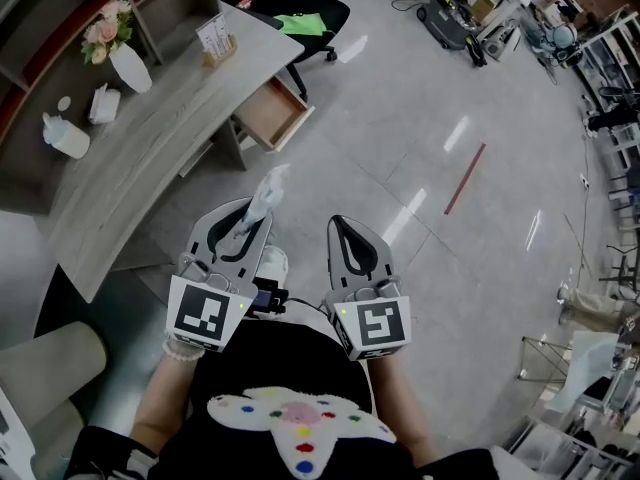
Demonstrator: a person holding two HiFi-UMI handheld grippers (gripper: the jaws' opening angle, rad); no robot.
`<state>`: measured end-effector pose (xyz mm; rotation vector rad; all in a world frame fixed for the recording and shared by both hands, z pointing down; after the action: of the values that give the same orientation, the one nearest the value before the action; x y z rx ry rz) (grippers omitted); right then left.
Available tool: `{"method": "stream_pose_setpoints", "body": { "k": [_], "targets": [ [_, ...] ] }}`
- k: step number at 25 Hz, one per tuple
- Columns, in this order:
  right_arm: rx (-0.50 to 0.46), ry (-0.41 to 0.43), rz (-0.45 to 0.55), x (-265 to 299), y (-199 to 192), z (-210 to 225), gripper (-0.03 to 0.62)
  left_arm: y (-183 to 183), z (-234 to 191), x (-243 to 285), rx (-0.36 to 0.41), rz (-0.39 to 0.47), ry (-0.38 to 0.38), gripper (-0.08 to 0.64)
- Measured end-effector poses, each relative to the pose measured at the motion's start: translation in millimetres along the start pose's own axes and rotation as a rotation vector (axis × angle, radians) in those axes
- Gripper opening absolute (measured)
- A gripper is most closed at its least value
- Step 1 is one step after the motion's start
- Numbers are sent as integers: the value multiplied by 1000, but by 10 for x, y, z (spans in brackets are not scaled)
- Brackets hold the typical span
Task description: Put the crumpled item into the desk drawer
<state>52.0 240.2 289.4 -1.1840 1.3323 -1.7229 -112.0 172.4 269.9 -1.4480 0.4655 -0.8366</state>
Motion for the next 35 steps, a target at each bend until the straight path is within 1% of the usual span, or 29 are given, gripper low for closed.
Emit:
{"method": "stream_pose_setpoints", "body": {
  "k": [5,9,13,17,21,26,30,35],
  "targets": [
    [12,-12,-9,370,132,238,4,48,-255,413,-18,-24,-16,83],
    [12,-7,-7,670,322,413,4,113,-461,748,-18,-11,-24,84],
    [15,-20,-9,923,426,592,5,198,-650,1024,-10,6,-37,83],
    [12,-29,-17,1176,468,733,5,194,-846,1248,-17,-14,-45,83],
    [16,-32,-24,1459,499,837,4,184,-1049,1495,-5,-4,-57,83],
    [15,-38,-26,1688,581,904,4,166,-1235,1664,3,-5,-63,83],
    [48,-42,-3,1792,657,911,3,149,-1295,1729,12,-9,-69,84],
    [32,-39,-36,1814,648,910,5,165,-1339,1761,1,-5,-68,83]
  ]
}}
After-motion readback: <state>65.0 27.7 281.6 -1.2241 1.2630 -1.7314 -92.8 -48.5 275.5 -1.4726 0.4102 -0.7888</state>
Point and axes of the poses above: the fingertips, and each gripper's own axes: x forward along the fingers, z to its right, y out of its top, the point moved 7 cm from there along -x, backward along the fingers, and after that the axes turned 12 degrees about y, right-handed, at the moved point
